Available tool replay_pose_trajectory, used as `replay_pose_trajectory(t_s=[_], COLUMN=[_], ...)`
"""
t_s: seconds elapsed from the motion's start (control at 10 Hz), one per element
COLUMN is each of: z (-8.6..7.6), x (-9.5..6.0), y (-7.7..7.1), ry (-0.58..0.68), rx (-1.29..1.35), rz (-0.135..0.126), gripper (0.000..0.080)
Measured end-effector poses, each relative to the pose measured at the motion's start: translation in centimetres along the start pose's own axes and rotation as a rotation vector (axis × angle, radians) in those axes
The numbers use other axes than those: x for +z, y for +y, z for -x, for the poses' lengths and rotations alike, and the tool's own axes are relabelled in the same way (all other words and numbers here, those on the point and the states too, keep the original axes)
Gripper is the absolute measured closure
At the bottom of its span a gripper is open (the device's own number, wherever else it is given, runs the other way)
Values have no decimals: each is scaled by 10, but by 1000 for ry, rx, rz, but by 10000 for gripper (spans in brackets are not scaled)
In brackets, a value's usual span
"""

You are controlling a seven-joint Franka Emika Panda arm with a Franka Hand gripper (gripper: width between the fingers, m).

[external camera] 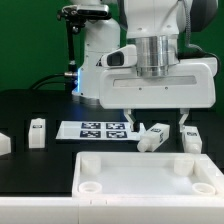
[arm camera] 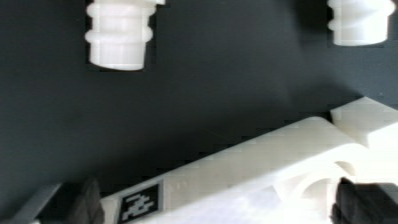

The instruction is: Assemble desk

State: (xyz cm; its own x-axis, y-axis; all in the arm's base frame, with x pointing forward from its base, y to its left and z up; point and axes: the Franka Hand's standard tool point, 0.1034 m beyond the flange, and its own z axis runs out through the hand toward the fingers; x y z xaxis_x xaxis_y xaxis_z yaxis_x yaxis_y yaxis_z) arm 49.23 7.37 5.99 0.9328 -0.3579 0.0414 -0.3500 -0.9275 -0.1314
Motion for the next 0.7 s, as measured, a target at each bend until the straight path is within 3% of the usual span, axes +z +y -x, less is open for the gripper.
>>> replay_pose_trajectory(t_s=[0.3,0.7], z=[1,34], x=[0,11], y=[0,30], ry=[-1,-155], rx=[0,52], rz=[1,20], gripper=[150,150])
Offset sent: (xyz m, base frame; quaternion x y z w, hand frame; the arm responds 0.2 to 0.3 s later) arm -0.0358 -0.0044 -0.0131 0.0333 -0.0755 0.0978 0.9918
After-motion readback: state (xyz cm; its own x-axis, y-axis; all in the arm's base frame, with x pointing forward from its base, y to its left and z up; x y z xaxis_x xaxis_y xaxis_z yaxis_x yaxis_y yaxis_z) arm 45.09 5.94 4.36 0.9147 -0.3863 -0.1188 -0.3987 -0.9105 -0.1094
